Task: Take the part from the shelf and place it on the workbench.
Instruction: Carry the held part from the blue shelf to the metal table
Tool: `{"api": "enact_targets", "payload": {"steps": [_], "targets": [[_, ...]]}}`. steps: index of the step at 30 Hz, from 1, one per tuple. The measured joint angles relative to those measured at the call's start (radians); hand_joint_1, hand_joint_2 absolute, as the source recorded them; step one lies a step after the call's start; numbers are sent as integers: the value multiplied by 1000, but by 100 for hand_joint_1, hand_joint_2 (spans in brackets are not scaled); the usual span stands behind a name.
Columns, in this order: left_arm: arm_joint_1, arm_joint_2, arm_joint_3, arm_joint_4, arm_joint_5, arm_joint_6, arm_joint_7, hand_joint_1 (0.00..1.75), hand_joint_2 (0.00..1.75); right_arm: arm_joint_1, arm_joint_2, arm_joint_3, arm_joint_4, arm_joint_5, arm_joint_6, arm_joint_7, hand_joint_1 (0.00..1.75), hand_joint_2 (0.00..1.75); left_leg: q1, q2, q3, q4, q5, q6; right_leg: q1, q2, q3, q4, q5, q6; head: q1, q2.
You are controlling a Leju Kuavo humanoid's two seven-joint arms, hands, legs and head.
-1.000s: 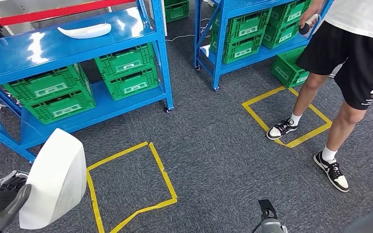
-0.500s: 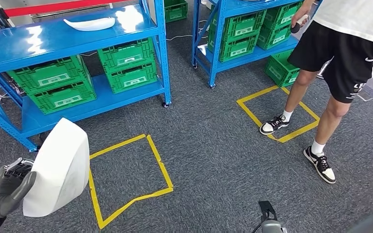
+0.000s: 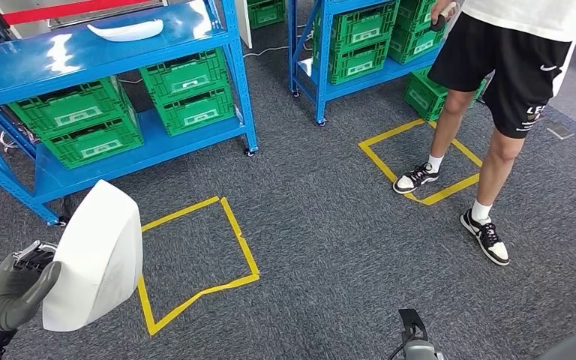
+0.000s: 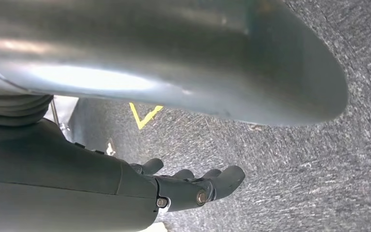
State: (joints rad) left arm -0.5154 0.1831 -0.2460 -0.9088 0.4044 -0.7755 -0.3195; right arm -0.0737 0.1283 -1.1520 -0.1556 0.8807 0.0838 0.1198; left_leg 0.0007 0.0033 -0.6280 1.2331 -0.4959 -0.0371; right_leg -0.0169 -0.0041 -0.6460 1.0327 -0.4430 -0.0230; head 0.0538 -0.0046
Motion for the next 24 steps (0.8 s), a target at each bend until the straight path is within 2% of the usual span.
{"api": "enact_targets", "payload": {"steps": [1, 2, 3, 4, 6, 7, 8, 10, 11, 12, 13, 14, 15, 16, 17, 19, 21, 22, 24], "targets": [[-1, 0, 0, 1, 3, 0, -2, 175, 175, 0, 2, 0, 0, -1, 6, -5, 0, 0, -3, 0, 61, -78, -6, 9, 1, 0, -7, 1, 9, 4, 0, 0], [-4, 0, 0, 1, 5, 0, -4, 175, 175, 0, 3, -1, 0, -1, 10, -9, 0, 0, -7, 1, 112, -154, -26, 16, 1, -1, -11, 1, 17, 8, 0, 0], [-7, 0, 0, 1, 6, 0, -5, 175, 175, 0, 4, -1, 0, -1, 13, -10, 0, 0, -11, 2, 147, -209, -47, 22, 0, -2, -12, 0, 24, 14, 0, 0], [-9, 0, 1, 1, 7, 0, -6, 175, 175, 0, 5, -2, 0, -2, 14, -11, 0, 0, -14, 2, 163, -241, -59, 27, -1, -3, -12, -3, 32, 21, 0, 0], [-11, -1, 1, 4, 7, 0, -7, 175, 175, 1, 5, -2, 0, -2, 14, -13, 0, 0, -13, 3, 159, -256, -46, 38, -3, -4, -16, -3, 39, 34, -1, 0], [-11, -2, 1, 5, 7, 0, -7, 175, 175, 2, 5, -3, 0, -2, 14, -13, 0, 0, -10, 3, 155, -259, -36, 45, -3, -3, -26, 14, 24, 38, -1, 0], [-11, -3, 1, 7, 7, 0, -7, 175, 175, 3, 5, -3, 0, -2, 14, -14, 0, 0, -8, 4, 149, -262, -25, 51, -3, -1, -43, 53, -5, 42, -1, 0], [-9, -6, 1, 10, 7, 0, -7, 175, 175, 4, 3, -3, 0, -3, 15, -18, 0, 0, -9, 5, 129, -259, -10, 57, -3, 2, -94, 182, -83, 46, 0, 0], [-7, -6, 1, 13, 7, 0, -6, 175, 175, 5, 2, -3, 0, 0, 18, -21, 0, 0, -9, 3, 119, -256, -4, 55, -3, 3, -114, 241, -110, 49, 0, 0], [-4, -7, 1, 16, 7, 1, -6, 175, 175, 6, 2, -3, 0, 5, 21, -25, 0, 0, -8, 0, 109, -252, 1, 53, -3, 4, -118, 271, -121, 50, 0, 0], [-3, -7, 1, 18, 7, 1, -7, 175, 175, 6, 2, -3, 0, 11, 26, -31, 0, 0, -8, -5, 100, -246, 4, 50, -4, 4, -102, 262, -114, 51, 0, 0], [-1, -7, 1, 19, 7, 1, -7, 175, 175, 7, 1, -3, 0, 17, 31, -36, 0, 0, -6, -10, 91, -238, 6, 47, -5, 7, -67, 217, -94, 52, 0, 0], [-1, -7, 1, 19, 7, 1, -8, 175, 175, 7, 1, -3, 0, 21, 36, -40, 0, 0, -5, -15, 82, -228, 6, 44, -7, 17, -22, 148, -73, 51, 0, 0], [-1, -8, 1, 18, 7, 1, -9, 175, 175, 7, 0, -3, 0, 23, 41, -43, 0, 0, -6, -19, 72, -218, 5, 40, -6, 28, 17, 87, -59, 49, 0, 0], [-2, -8, 2, 17, 6, 1, -9, 175, 175, 8, -1, -3, 0, 24, 44, -44, 0, 0, -7, -24, 64, -210, 4, 35, -7, 35, 43, 44, -53, 45, 0, 0], [-1, -8, 3, 14, 5, 2, -8, 175, 175, 9, -2, -2, 0, 24, 48, -44, 0, 0, -9, -35, 51, -205, 6, 23, -4, 33, 54, 20, -56, 33, -1, 0], [2, -6, 6, 11, 5, 3, -9, 175, 175, 11, -1, -2, 0, 24, 51, -43, 0, 0, -7, -42, 47, -206, 10, 12, -5, 15, 54, 16, -50, 18, -1, 0], [5, -3, 9, 9, 6, 2, -11, 175, 175, 11, -1, -2, 0, 25, 53, -43, 0, 0, -6, -39, 43, -196, 3, 6, -6, 7, 54, 13, -47, 11, -2, 0], [10, 7, 14, 5, 11, -3, -18, 175, 175, 12, 0, -2, 0, 27, 60, -46, 0, 0, -4, -22, 10, -120, -48, -5, -9, -10, 52, 9, -41, 1, -5, 0]]}}
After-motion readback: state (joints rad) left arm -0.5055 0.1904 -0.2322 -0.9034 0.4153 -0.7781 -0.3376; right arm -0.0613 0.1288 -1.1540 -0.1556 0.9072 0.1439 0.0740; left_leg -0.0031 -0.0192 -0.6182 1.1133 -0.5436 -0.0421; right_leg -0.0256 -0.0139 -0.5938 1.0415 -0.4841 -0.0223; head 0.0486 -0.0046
